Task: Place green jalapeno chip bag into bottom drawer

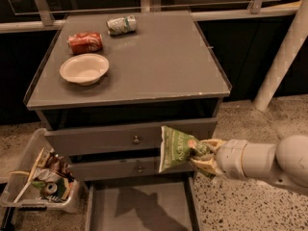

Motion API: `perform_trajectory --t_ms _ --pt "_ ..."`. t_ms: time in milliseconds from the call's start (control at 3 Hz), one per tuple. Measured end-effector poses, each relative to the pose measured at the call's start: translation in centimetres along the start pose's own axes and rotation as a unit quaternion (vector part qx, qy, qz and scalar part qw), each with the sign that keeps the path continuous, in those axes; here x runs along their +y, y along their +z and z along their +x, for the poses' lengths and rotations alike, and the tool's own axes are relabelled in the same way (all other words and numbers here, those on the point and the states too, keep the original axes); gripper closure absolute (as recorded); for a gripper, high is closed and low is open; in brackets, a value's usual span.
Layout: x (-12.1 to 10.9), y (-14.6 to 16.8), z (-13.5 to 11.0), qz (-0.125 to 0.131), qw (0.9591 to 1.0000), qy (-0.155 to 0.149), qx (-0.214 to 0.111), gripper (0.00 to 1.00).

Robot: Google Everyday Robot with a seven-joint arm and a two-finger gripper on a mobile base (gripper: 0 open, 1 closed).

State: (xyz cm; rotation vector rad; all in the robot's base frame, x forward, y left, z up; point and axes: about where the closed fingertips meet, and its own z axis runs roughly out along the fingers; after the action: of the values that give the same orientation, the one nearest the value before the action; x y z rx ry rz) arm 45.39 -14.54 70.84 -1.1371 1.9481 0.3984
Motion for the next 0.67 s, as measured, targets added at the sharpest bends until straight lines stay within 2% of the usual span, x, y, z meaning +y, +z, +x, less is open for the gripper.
perform_trajectory --t_ms 333,667 --pt "0.89 3.70 3.65 -0.008 0.9999 0.003 -0.015 1.00" --pt "0.96 3.86 3.68 -0.010 0.9998 0.003 -0.015 1.00"
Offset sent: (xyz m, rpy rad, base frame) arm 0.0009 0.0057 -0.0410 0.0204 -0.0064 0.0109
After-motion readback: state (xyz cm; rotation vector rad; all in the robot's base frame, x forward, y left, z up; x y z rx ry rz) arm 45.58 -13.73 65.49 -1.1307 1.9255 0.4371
